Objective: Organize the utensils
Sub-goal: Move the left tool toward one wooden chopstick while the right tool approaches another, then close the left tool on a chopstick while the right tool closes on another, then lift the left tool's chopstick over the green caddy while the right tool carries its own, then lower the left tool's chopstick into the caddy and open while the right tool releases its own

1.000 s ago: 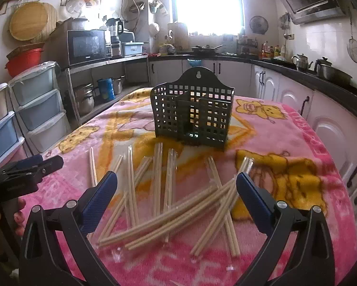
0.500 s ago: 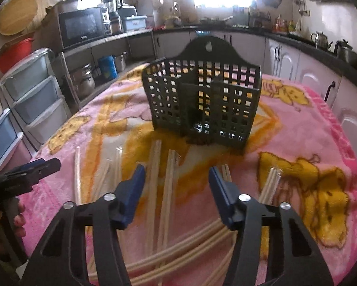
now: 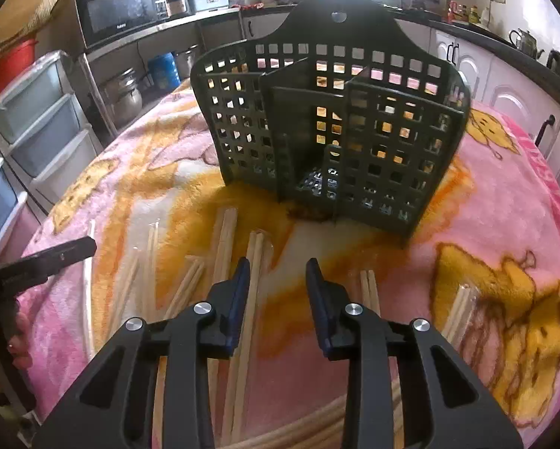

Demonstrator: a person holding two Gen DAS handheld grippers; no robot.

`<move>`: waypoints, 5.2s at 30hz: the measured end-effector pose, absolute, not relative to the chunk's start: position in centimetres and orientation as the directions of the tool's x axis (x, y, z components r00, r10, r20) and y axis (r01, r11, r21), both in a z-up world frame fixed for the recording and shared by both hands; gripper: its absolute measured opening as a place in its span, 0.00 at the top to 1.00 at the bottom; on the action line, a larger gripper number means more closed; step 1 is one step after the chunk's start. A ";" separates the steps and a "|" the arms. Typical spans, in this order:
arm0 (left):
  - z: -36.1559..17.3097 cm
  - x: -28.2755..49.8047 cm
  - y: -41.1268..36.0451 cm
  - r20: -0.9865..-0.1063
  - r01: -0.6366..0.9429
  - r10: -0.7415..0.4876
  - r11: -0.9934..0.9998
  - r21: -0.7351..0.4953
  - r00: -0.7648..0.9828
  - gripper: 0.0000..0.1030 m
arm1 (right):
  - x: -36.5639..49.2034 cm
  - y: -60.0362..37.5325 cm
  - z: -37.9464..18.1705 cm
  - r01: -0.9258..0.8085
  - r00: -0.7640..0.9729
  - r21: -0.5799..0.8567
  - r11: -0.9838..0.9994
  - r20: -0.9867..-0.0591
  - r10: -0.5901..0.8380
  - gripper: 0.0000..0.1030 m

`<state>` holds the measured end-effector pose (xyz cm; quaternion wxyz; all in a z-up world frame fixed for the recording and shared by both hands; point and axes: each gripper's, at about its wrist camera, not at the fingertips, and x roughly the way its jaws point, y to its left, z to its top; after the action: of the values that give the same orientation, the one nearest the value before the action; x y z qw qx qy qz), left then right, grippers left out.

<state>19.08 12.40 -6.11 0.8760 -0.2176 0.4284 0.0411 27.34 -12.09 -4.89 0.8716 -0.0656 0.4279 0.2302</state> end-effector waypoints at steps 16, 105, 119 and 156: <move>-6.5 20.4 14.3 -0.793 -0.313 -0.078 0.892 -0.326 0.605 0.86 | 30.3 -9.8 -6.8 -0.469 0.454 0.085 0.879 -0.831 0.322 0.74; 12.6 34.9 0.4 -0.332 0.143 -0.196 0.974 -0.175 0.923 0.98 | 40.0 -18.8 11.2 -0.326 0.912 0.120 0.938 -0.221 0.346 0.94; 9.0 35.6 0.4 -0.364 0.194 -0.255 0.961 -0.196 0.896 0.98 | 39.1 -19.3 8.0 -0.316 0.907 0.139 0.938 -0.246 0.342 0.94; 7.2 30.7 3.1 -0.450 0.132 -0.226 0.964 -0.231 0.864 0.66 | 34.4 -21.4 7.0 -0.263 0.887 0.161 0.951 -0.346 0.304 0.81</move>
<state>30.71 3.07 7.22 0.9605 -0.0964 0.2438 -0.0931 34.39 -21.41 6.96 0.9699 0.0548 0.1869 0.1461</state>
